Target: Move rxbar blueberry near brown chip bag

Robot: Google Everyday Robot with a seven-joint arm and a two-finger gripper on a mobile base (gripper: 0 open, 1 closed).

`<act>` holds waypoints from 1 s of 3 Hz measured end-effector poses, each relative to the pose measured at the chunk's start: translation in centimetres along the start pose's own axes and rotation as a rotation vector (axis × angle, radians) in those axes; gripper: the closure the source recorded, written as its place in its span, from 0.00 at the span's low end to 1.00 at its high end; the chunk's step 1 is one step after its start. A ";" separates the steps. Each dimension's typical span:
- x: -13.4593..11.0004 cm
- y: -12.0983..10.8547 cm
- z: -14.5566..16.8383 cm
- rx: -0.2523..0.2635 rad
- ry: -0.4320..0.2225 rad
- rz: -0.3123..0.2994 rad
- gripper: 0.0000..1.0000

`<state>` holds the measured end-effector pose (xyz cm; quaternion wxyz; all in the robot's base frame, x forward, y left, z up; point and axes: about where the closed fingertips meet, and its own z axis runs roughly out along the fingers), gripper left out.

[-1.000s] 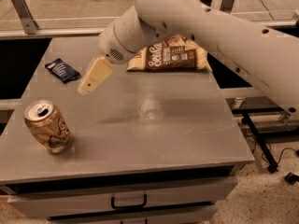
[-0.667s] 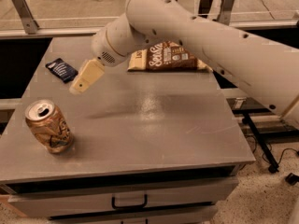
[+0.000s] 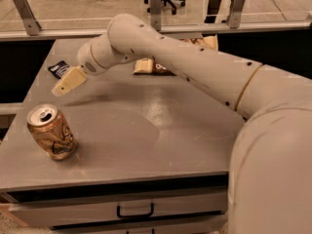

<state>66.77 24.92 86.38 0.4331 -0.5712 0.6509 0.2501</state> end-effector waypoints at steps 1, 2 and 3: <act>0.8 -1.4 2.2 0.041 -0.012 0.068 0.18; 1.4 -2.5 2.9 0.081 -0.015 0.117 0.41; 0.7 -2.7 2.5 0.107 -0.032 0.118 0.65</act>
Offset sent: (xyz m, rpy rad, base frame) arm 0.0486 0.0060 -0.0283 0.0713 0.0687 -0.2017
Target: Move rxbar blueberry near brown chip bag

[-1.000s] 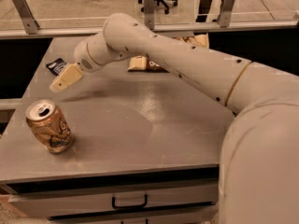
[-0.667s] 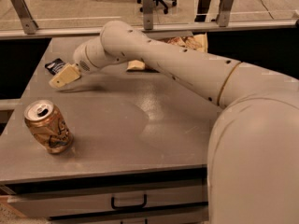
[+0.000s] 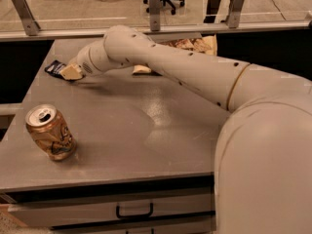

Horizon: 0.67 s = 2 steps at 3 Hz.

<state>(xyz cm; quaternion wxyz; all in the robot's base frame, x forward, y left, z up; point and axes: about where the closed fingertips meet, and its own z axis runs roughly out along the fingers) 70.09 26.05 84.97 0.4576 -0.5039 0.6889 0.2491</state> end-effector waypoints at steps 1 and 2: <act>-0.8 0.8 -0.6 0.008 0.006 -0.033 0.88; -1.0 1.4 -2.0 0.028 0.028 -0.064 1.00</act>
Offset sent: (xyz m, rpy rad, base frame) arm -0.0331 -0.0210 0.0301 -0.0963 -0.0932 -0.0135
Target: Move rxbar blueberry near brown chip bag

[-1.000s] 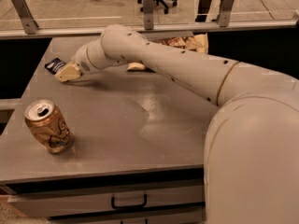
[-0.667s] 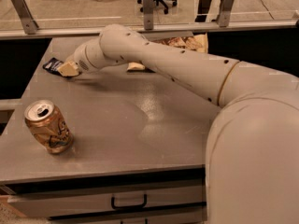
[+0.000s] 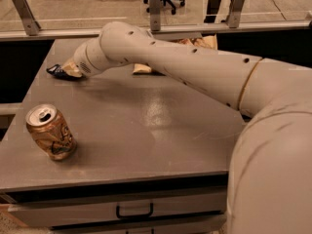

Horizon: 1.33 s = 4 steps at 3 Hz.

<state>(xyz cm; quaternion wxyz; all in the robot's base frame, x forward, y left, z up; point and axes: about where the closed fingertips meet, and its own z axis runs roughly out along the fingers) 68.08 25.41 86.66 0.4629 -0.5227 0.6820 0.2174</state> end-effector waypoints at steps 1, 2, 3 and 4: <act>-0.3 -0.3 -3.1 0.054 0.027 -0.036 1.00; 0.7 -0.7 -7.3 0.119 0.096 -0.062 1.00; 2.7 -1.8 -11.8 0.212 0.177 -0.068 1.00; 6.0 -3.5 -16.0 0.307 0.268 -0.051 1.00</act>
Offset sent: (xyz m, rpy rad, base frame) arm -0.0411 -0.1200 0.0454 -0.2174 -0.1052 -0.1749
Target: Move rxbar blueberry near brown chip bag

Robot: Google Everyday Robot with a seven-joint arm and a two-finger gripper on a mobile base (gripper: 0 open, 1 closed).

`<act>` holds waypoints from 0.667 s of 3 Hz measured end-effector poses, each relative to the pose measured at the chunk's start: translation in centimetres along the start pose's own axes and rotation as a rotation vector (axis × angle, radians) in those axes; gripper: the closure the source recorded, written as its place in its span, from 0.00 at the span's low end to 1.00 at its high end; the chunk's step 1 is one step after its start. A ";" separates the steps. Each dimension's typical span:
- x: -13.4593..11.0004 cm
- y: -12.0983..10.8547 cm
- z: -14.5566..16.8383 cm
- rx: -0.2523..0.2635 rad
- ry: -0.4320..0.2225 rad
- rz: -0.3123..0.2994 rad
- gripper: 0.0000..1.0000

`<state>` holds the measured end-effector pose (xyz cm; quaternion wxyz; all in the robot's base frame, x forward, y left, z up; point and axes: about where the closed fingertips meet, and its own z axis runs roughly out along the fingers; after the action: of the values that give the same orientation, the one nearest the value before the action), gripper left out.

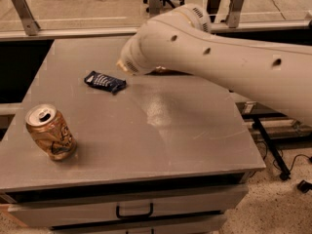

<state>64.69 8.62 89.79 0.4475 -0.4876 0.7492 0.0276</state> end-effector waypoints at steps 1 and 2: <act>3.8 -2.3 -1.4 0.040 0.062 0.038 0.84; 3.6 -2.1 -1.4 0.039 0.058 0.034 0.62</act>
Offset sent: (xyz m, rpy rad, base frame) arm 0.0034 -0.0382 -0.0073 -0.0272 0.0137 -0.0632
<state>64.99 4.34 88.98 0.4346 -0.4664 0.7704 0.0066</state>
